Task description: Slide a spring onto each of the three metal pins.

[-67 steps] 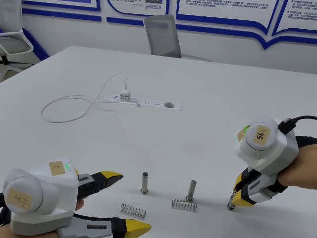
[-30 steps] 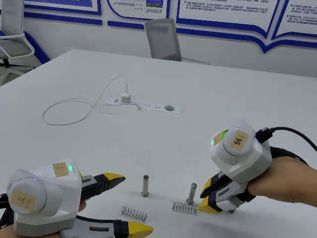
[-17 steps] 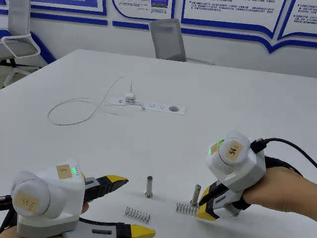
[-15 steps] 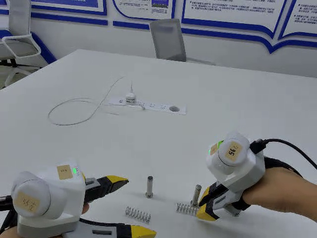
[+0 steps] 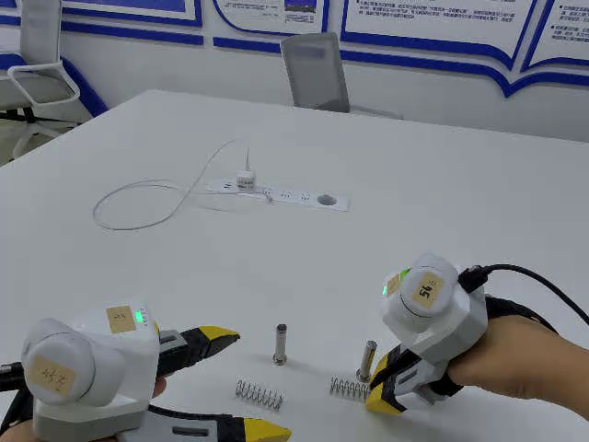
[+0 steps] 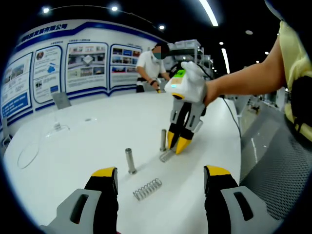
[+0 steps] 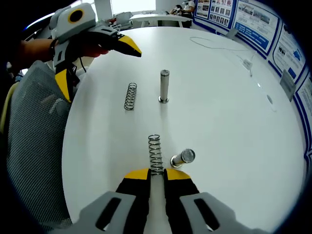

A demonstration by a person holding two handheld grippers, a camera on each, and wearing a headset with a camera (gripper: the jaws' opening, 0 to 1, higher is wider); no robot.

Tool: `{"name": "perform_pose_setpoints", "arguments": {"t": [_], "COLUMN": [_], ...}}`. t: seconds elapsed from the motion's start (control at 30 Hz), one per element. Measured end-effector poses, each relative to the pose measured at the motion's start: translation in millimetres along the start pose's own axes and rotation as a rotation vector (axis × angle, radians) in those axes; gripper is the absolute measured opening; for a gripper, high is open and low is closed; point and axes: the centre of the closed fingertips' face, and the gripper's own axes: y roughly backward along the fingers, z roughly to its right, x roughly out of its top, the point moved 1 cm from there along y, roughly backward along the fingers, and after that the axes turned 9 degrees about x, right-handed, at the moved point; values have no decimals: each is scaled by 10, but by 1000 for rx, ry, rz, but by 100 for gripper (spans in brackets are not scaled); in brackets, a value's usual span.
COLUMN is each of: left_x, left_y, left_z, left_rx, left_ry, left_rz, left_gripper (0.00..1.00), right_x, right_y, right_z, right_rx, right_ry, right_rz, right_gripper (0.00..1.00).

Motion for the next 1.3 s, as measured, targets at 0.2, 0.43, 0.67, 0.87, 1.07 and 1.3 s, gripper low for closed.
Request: {"name": "perform_pose_setpoints", "arguments": {"t": [0.2,0.43,0.67,0.87,1.07,1.3], "left_x": [6,-14,-12,-27,-23,-6], "left_y": [14,-5,-84,-205,-299,-353], "left_z": [51,157,313,391,468,544], "left_rx": [-13,-50,-109,-144,-177,-210], "left_ry": [-4,-25,-53,-88,-128,-179], "left_rz": [2,-8,-18,-31,-38,-32], "left_gripper": [72,70,64,59,55,46], "right_x": [6,16,30,38,147,286], "right_y": [2,62,192,254,344,458], "right_z": [-40,-158,-254,-289,-429,-599], "right_rx": [0,8,5,-3,15,40], "right_ry": [23,55,73,85,111,143], "right_rz": [-13,-31,-26,-35,-34,-36], "right_gripper": [12,12,12,11,11,11]}}
